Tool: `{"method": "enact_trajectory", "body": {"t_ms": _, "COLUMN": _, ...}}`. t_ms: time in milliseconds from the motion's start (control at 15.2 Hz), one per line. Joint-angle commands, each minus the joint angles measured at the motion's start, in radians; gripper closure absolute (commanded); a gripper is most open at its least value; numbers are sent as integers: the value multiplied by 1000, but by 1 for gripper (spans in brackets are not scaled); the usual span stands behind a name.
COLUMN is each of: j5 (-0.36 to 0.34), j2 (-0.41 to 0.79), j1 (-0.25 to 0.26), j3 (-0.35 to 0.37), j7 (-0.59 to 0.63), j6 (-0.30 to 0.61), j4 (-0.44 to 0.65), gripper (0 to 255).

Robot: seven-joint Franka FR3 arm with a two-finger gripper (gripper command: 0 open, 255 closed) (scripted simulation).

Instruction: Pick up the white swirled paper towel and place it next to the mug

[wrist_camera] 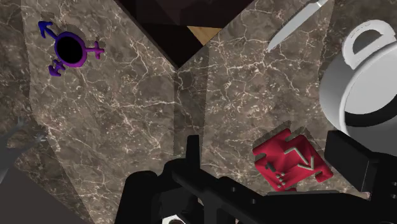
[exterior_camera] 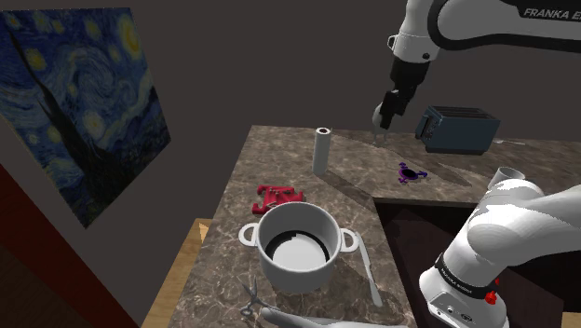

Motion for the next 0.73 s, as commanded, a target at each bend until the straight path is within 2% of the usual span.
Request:
{"method": "enact_trajectory", "body": {"t_ms": 0, "j5": 0, "j2": 0, "j1": 0, "j3": 0, "j7": 0, "j6": 0, "j4": 0, "gripper": 0}}
{"method": "enact_trajectory", "body": {"t_ms": 660, "j5": -35, "j2": 320, "j1": -1, "j3": -99, "j7": -161, "j6": 270, "j4": 61, "gripper": 0}}
